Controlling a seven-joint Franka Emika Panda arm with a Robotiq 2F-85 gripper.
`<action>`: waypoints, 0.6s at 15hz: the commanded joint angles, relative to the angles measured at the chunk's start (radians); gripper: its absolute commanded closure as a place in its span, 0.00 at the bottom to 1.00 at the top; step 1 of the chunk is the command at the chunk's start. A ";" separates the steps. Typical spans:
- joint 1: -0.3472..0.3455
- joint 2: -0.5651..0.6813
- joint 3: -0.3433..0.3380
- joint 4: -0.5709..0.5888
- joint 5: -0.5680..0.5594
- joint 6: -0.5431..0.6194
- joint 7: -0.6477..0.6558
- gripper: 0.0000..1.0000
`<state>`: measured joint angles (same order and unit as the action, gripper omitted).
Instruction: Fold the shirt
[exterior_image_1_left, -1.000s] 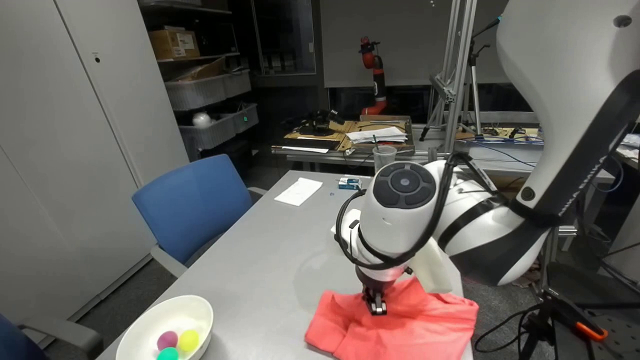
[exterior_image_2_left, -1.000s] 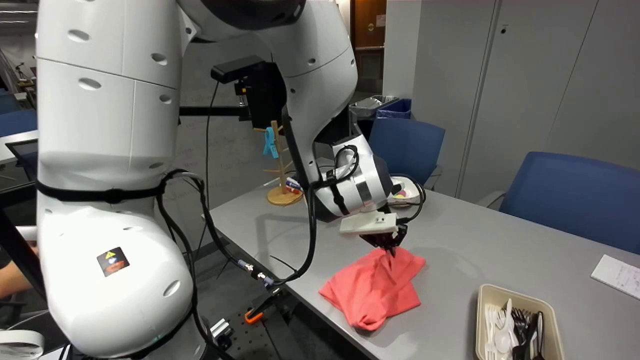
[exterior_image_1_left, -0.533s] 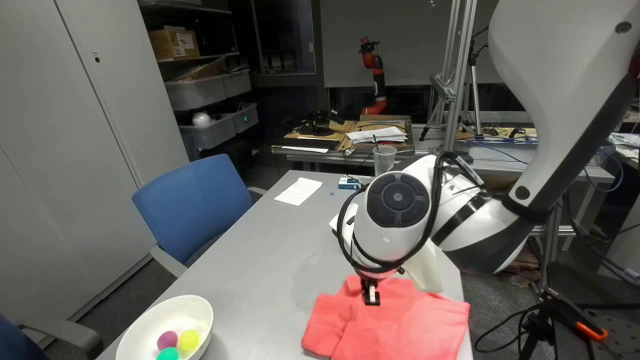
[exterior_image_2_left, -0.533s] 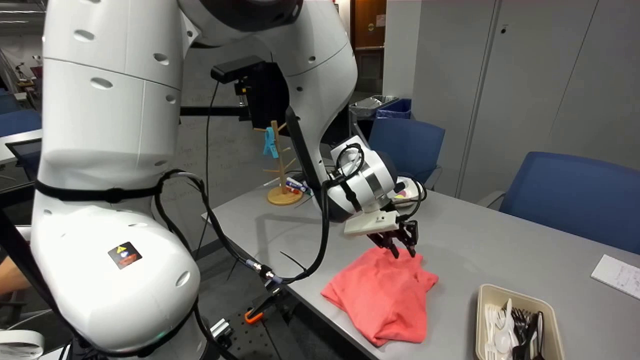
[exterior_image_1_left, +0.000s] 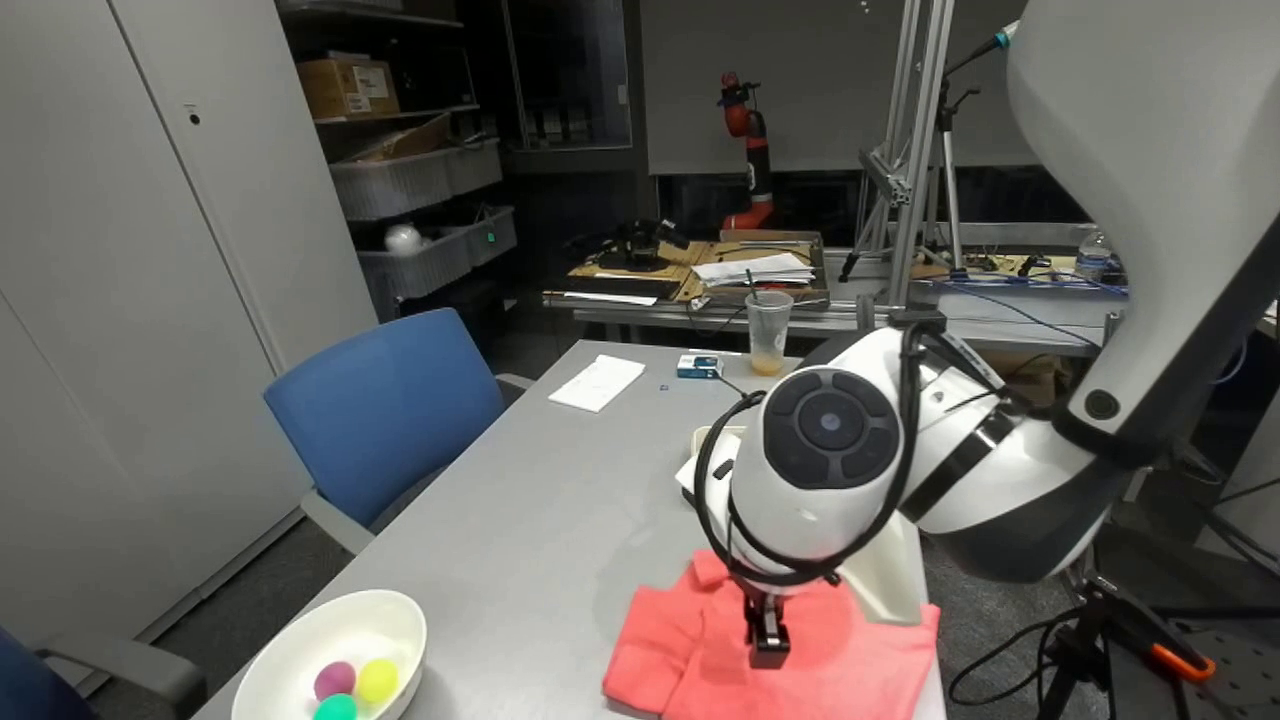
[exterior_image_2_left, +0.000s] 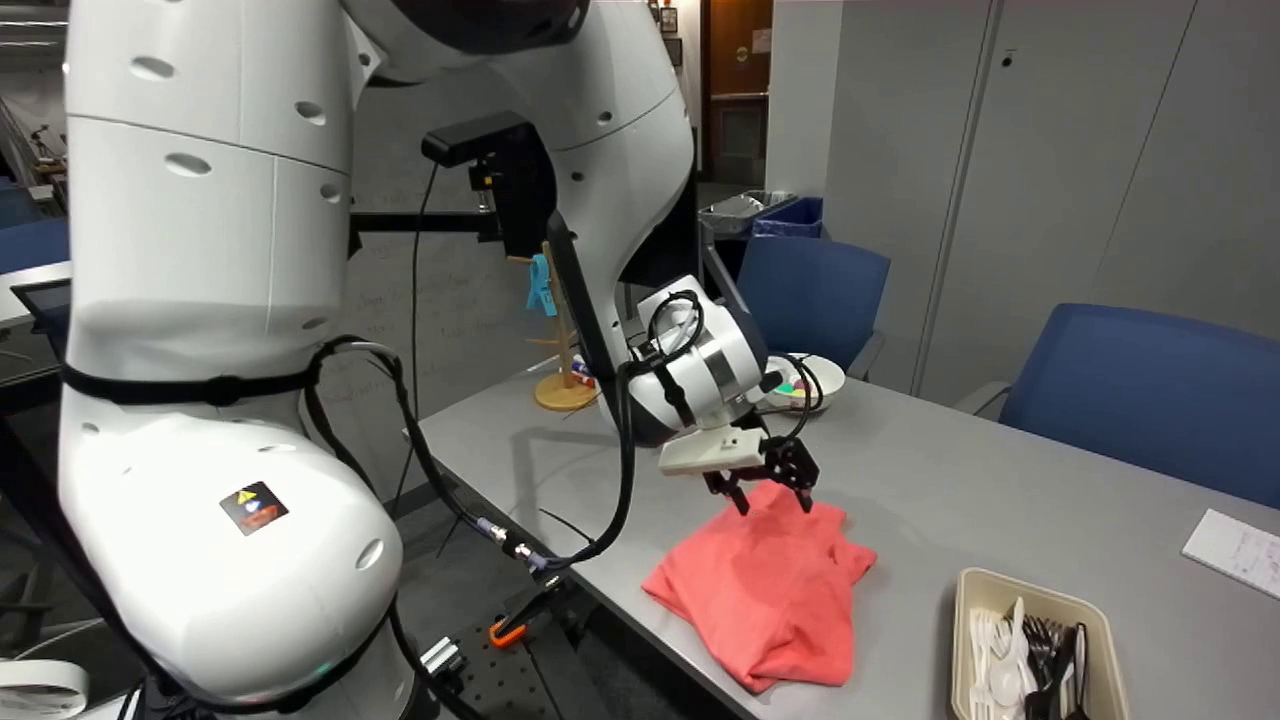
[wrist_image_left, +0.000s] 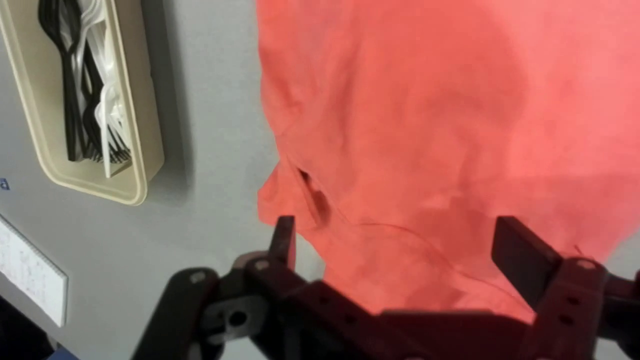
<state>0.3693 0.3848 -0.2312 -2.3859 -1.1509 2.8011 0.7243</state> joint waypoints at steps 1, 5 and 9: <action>-0.034 -0.151 0.041 -0.170 0.082 0.054 -0.113 0.00; -0.046 -0.303 0.034 -0.344 0.112 0.144 -0.138 0.00; -0.067 -0.308 0.047 -0.361 0.119 0.264 -0.104 0.00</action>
<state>0.3375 0.0814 -0.2067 -2.7492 -1.0485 2.9830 0.6221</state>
